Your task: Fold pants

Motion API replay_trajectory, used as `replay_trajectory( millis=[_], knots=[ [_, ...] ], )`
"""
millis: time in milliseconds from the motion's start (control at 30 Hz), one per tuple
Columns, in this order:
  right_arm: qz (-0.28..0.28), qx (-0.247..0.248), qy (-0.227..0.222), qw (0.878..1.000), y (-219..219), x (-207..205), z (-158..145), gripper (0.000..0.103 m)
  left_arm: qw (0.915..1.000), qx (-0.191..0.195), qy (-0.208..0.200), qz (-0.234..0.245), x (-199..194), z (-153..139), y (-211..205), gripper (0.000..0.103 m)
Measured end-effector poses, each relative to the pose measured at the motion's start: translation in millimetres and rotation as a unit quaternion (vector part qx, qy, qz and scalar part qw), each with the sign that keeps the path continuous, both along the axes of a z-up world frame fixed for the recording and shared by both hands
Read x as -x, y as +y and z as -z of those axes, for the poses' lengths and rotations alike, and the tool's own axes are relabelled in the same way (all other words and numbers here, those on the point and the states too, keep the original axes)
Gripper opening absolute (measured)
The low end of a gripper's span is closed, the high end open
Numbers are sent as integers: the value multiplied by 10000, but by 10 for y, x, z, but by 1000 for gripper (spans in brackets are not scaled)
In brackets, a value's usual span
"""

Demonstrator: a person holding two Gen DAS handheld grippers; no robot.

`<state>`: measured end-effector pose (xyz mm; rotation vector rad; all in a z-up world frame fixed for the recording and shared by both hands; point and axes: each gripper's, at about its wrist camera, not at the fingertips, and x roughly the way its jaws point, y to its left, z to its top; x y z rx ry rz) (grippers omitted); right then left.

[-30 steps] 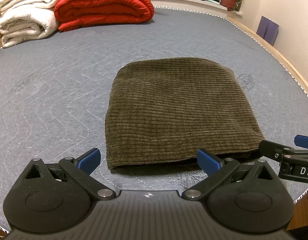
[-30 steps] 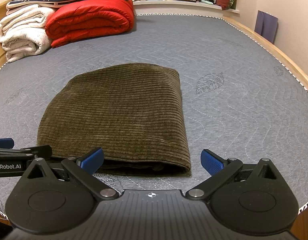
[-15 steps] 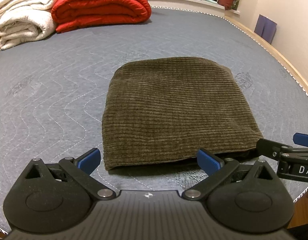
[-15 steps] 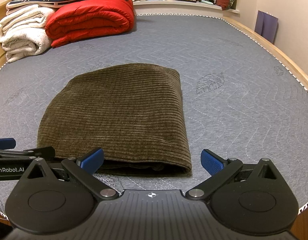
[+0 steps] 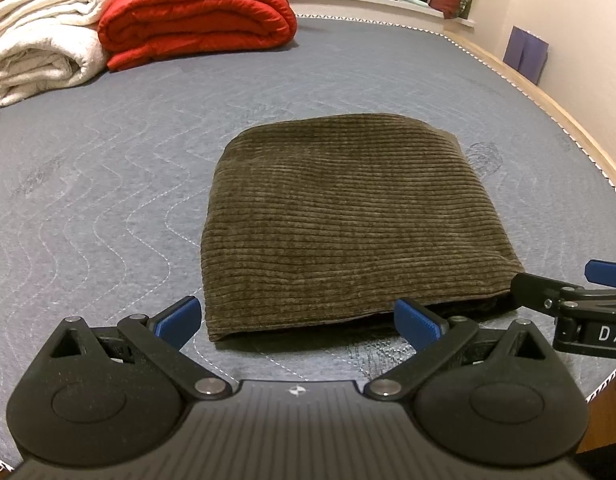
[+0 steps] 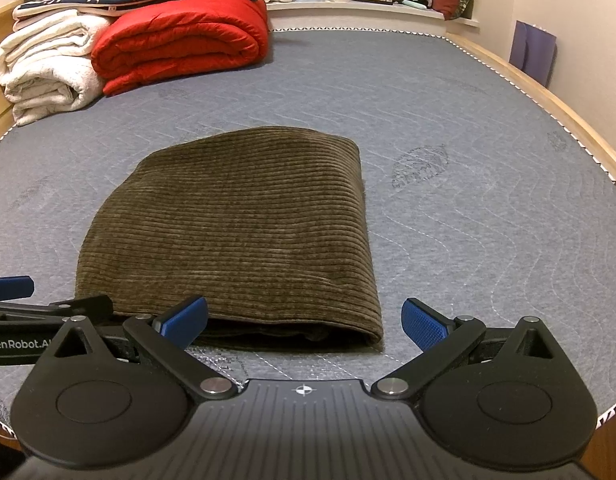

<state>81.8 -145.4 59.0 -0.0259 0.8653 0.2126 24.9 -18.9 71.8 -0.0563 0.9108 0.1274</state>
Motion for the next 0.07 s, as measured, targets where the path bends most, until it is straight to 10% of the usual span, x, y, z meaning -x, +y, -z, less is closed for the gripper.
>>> replay_trajectory(
  millis=[67],
  knots=[
    [-15, 2, 4, 10000, 10, 2, 3, 102, 10000, 9, 0, 2, 2, 1, 6, 103]
  ],
)
